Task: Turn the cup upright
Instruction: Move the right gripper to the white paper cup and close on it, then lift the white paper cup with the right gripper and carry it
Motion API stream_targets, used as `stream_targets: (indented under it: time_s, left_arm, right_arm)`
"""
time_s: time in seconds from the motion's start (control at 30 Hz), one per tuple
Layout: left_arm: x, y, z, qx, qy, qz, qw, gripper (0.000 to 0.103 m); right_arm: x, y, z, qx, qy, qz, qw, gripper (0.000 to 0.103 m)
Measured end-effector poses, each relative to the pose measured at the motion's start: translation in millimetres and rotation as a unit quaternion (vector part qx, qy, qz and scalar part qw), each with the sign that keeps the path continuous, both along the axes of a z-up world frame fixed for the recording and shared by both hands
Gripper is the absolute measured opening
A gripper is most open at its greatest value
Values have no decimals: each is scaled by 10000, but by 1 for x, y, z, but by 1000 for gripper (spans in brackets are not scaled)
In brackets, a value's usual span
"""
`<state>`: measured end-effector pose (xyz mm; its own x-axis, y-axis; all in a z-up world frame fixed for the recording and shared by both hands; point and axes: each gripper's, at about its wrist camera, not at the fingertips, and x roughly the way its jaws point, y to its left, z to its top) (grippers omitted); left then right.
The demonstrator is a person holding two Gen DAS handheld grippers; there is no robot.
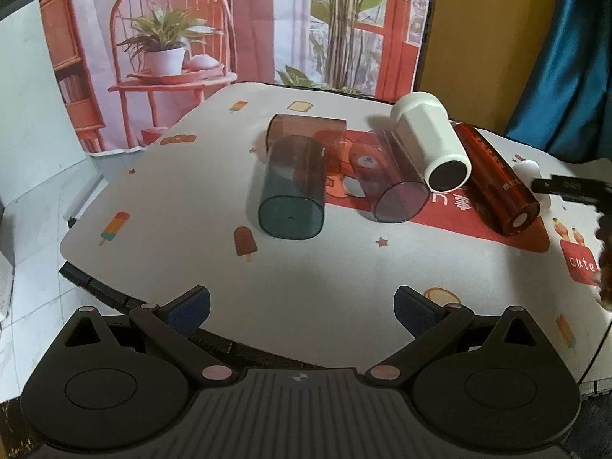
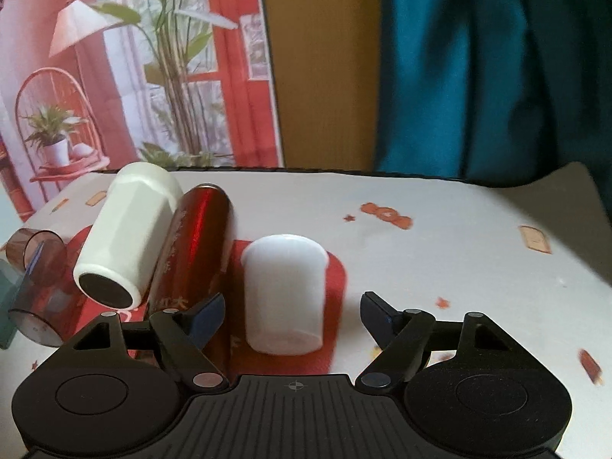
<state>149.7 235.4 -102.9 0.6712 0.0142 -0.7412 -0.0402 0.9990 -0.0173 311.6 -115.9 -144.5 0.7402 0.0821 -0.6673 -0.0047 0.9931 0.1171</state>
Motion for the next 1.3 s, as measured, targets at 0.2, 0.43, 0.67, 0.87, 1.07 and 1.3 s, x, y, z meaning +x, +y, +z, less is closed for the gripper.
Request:
stream_targets:
  time_s: [0.2,0.43,0.67,0.87,1.07,1.3]
  left_arm:
    - [3,0,-4,-1,117,-22,9999,103]
    - [5,0,-6,30,144,-5,9999,103]
    - [3,0,-5,-25,149,-48,9999,103]
    - [-1,0,-3,-89,90,-91,9999,103]
    - [-9,0,1,-172,-46,-144,9997,103]
    - [-13,8,1,-388,-95,-104,9991,103]
  right_arm:
    - [12,-6,-13,209,209,-225,9993,68]
    - [6,-11,-16,246,319,-270,9988,48]
    - [-26,-28,-15,376,404,-461,9974,48]
    - [-59,-28,-11,356,512,-515,9967,48]
    - [-96,-12,-8,382,575,-514,9963,48]
    - [-131,9,-4,565,749,-529,9942,48]
